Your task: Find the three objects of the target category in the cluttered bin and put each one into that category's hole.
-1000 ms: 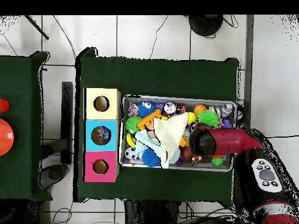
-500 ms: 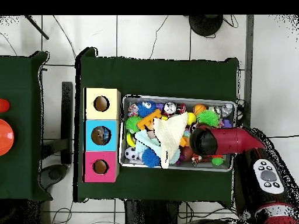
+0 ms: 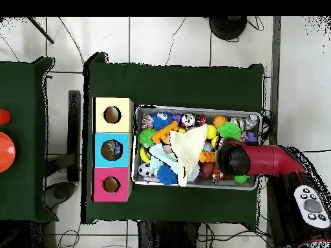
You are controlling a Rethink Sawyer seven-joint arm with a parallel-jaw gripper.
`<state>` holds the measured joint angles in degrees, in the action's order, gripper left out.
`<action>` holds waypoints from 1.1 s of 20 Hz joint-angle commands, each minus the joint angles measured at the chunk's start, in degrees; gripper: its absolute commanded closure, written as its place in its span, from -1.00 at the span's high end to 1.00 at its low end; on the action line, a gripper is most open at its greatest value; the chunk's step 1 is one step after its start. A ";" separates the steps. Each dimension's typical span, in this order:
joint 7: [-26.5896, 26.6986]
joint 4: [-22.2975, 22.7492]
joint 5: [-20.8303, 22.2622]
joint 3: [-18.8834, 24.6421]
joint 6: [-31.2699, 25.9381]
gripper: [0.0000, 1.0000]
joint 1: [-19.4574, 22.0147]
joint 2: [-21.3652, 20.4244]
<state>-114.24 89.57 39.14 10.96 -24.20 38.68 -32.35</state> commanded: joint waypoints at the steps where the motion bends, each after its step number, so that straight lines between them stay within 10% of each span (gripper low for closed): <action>1: 9.35 4.56 -2.72 6.49 -7.95 1.00 1.64 -2.50; 22: 10.48 4.01 3.68 5.65 -3.29 1.00 3.80 5.70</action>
<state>-114.24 91.30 38.43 12.07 -26.53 41.03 -32.51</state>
